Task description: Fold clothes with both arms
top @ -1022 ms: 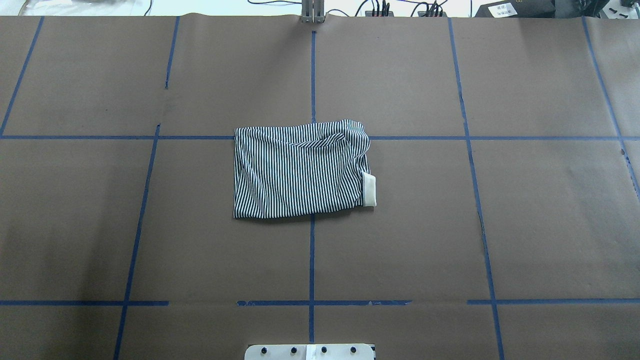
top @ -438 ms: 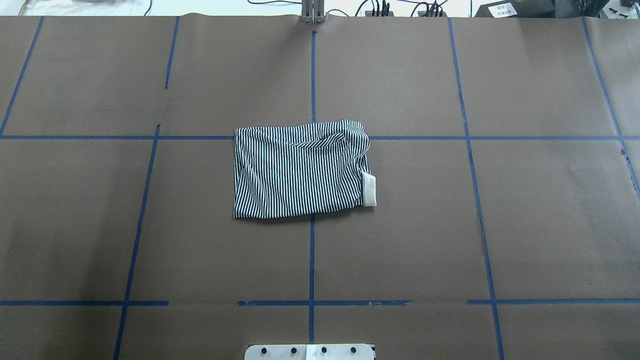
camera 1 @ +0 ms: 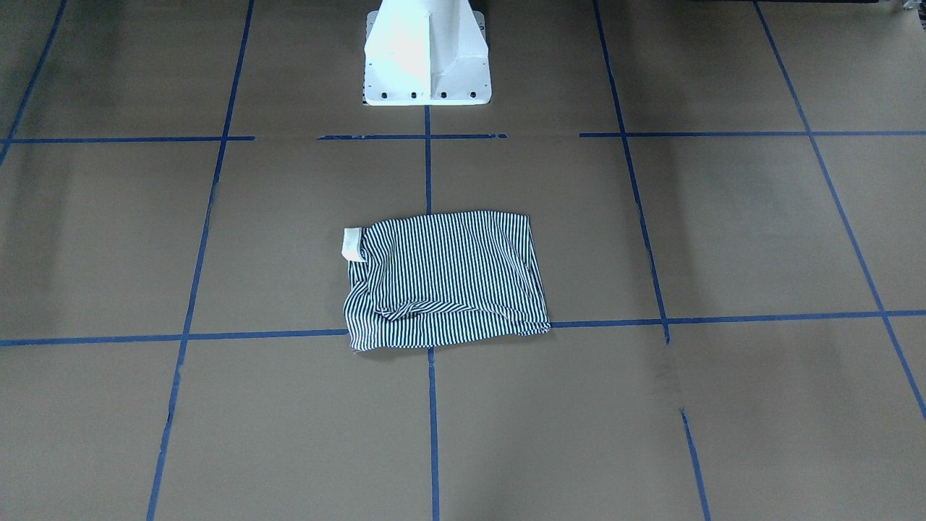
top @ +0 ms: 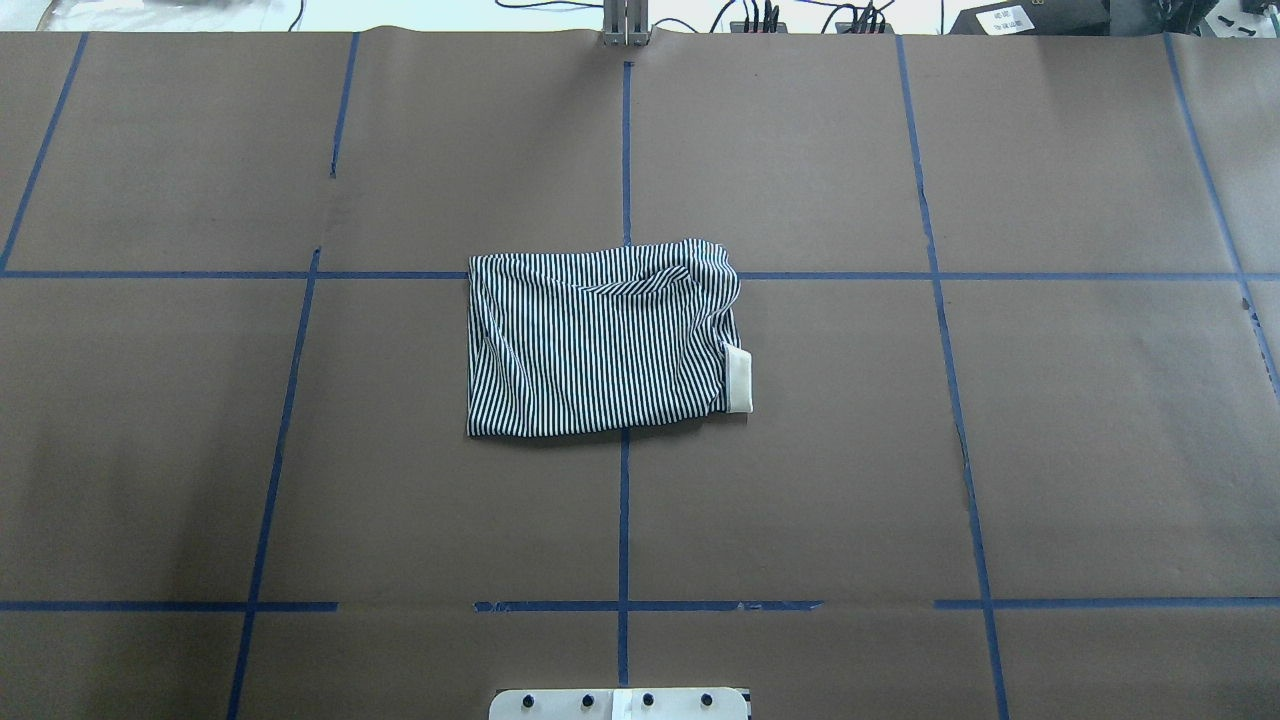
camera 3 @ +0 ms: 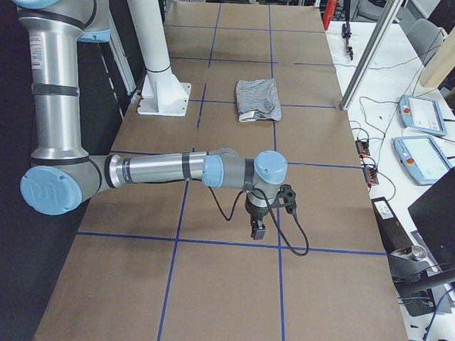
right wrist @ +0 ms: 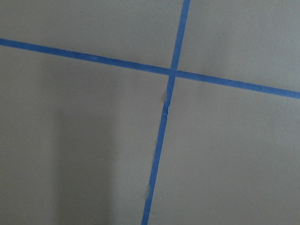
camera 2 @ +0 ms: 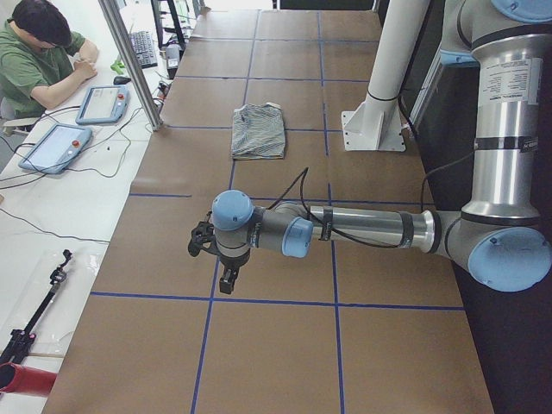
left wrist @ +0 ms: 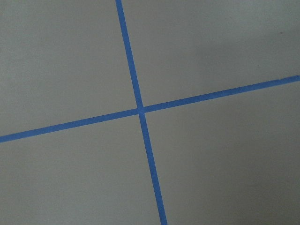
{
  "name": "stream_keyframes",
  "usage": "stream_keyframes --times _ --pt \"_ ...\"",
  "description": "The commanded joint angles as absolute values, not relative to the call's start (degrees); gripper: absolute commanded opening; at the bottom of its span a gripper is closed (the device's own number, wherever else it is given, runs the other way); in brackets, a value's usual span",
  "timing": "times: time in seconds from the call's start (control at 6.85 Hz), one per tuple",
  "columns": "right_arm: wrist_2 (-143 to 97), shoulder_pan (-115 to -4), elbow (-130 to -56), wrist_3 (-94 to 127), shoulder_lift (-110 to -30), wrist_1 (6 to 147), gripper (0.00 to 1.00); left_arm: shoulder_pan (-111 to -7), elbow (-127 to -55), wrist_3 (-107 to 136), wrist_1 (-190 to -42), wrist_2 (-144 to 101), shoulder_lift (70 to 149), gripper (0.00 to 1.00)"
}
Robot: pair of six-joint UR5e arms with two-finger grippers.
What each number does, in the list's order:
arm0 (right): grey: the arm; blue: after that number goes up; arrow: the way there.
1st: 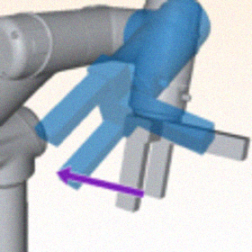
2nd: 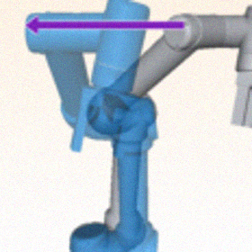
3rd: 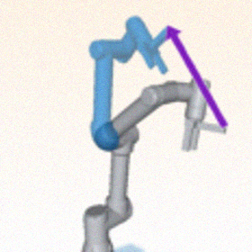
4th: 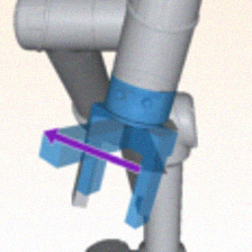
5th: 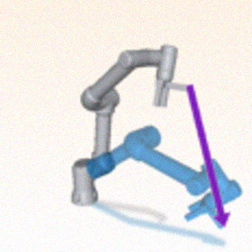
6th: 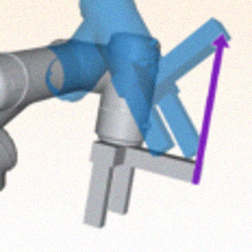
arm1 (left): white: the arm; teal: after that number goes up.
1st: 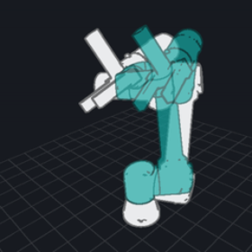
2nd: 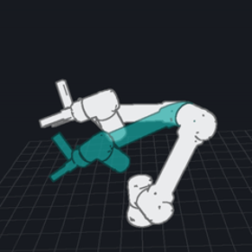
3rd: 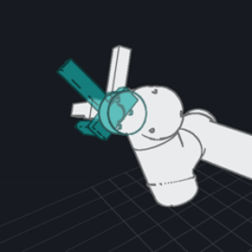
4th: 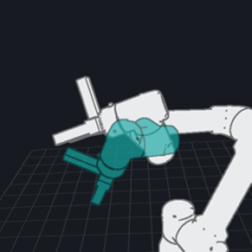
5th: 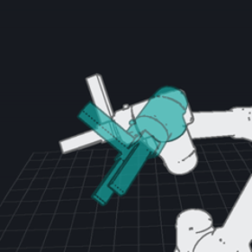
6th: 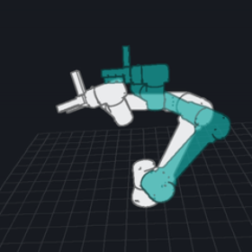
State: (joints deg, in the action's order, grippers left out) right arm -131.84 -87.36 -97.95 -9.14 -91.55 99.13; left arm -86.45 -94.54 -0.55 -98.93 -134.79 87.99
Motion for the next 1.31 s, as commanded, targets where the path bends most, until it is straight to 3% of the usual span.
stream_keyframes --times 0.0,1.17 --pt "-131.66 -87.36 -98.88 -8.62 -93.42 99.05 1.0 -86.57 -94.83 -0.61 -90.4 -135.09 89.81 1.0" --pt "-131.13 -88.51 -99.49 -9.23 -98.42 95.57 1.0 -86.48 -94.83 -0.7 -92.55 -134.65 89.38 1.0"
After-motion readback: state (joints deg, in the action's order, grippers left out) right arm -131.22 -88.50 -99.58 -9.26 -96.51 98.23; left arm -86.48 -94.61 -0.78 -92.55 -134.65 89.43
